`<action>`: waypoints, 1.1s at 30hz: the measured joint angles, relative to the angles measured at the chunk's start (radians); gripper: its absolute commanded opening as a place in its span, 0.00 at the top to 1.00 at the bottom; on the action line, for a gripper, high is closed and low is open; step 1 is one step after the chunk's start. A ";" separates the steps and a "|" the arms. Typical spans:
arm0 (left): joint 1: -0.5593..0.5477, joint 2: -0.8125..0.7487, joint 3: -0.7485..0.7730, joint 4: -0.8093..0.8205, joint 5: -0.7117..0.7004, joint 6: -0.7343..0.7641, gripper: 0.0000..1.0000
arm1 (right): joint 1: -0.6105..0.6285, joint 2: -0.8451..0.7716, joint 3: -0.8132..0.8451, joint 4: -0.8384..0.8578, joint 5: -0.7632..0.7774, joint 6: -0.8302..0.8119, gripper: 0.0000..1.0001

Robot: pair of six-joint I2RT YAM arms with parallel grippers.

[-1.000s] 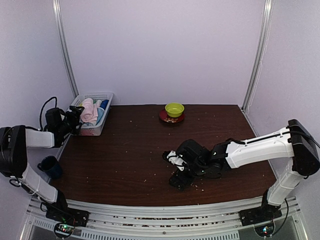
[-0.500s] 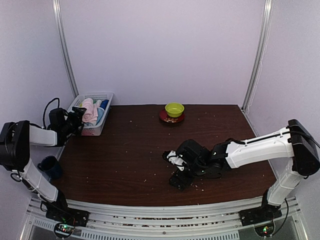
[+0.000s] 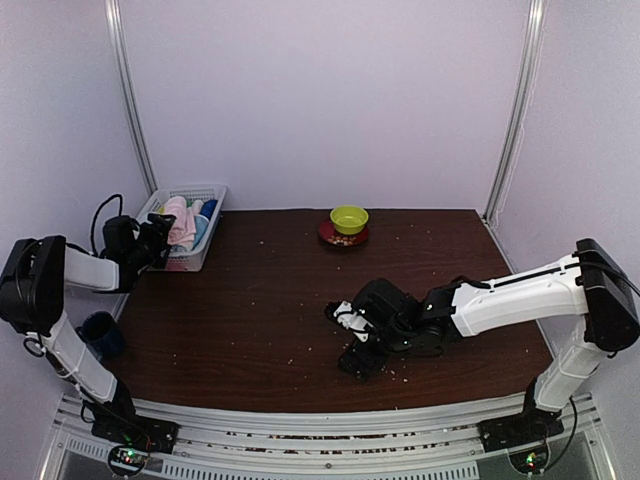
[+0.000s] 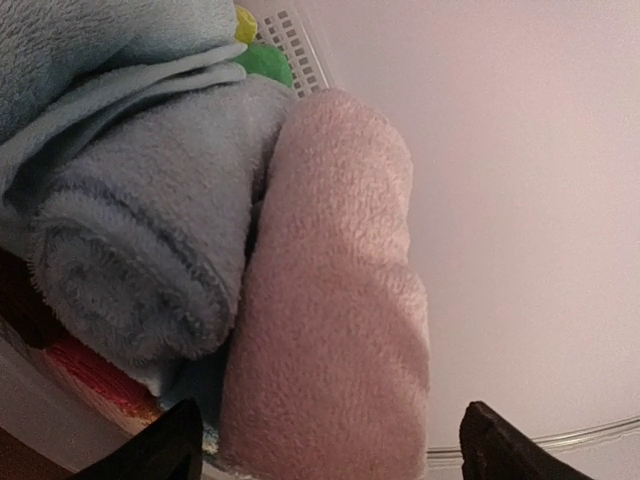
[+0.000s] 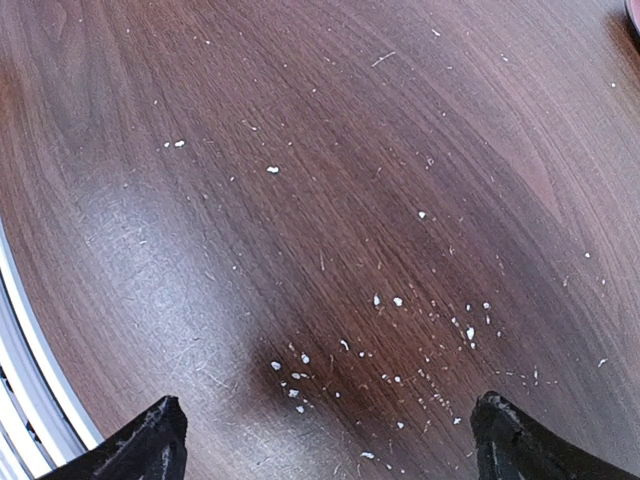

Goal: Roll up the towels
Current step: Adjust the towel in the storage box.

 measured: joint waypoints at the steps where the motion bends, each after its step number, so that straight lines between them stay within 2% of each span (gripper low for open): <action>1: 0.000 0.003 0.000 0.004 -0.001 0.000 0.12 | 0.000 0.000 0.000 0.000 0.000 0.000 0.00; 10: 0.000 0.016 0.003 0.026 -0.003 -0.003 0.21 | 0.000 0.000 0.000 0.000 0.000 -0.003 0.00; 20: -0.006 0.024 0.023 0.023 -0.010 -0.003 0.43 | 0.000 0.000 0.000 0.000 0.000 -0.004 0.00; 33: -0.009 0.025 0.068 -0.052 -0.030 0.025 0.46 | 0.000 0.000 0.000 0.000 0.000 -0.004 0.00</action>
